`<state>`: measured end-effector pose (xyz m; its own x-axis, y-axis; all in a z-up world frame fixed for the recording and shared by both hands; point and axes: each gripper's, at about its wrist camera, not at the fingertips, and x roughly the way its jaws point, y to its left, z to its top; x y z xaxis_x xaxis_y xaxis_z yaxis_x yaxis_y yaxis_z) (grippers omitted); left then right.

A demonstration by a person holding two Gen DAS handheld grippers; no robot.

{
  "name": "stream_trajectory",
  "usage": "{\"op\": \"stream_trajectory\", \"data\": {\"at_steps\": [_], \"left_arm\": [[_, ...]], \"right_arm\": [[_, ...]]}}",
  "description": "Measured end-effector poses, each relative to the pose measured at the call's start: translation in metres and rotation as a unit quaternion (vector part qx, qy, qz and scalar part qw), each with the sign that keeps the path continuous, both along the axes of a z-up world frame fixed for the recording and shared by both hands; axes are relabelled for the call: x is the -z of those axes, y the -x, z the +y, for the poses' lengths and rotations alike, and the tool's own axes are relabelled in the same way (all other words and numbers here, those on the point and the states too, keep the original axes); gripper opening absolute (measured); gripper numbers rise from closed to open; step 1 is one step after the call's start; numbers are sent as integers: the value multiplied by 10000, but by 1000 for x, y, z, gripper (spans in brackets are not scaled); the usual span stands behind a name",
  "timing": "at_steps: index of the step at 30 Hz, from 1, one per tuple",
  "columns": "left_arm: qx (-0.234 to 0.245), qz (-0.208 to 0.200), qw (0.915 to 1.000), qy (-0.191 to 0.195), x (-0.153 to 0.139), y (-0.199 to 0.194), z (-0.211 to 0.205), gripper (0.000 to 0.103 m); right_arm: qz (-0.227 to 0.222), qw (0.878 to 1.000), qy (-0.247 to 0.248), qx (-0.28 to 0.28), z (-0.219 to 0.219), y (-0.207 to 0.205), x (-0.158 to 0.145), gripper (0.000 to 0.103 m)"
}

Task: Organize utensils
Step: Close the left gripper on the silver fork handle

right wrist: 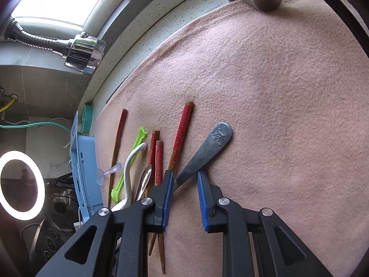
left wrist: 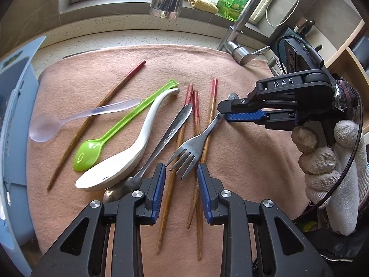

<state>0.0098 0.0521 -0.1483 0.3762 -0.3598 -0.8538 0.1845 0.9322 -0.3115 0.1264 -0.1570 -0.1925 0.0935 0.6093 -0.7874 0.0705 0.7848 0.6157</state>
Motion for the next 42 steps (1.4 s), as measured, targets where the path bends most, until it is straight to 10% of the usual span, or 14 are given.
{"op": "stream_trajectory", "data": {"at_steps": [10, 25, 42], "left_arm": [[495, -209, 9984, 203, -20, 12, -38, 16], [813, -308, 9911, -1008, -2, 11, -34, 28], [1002, -406, 9904, -860, 7, 6, -51, 12]], "right_arm": [[23, 10000, -42, -5, -4, 1, -1, 19], [37, 9999, 97, 71, 3, -4, -1, 19], [109, 9996, 3, 270, -6, -1, -4, 11]]}}
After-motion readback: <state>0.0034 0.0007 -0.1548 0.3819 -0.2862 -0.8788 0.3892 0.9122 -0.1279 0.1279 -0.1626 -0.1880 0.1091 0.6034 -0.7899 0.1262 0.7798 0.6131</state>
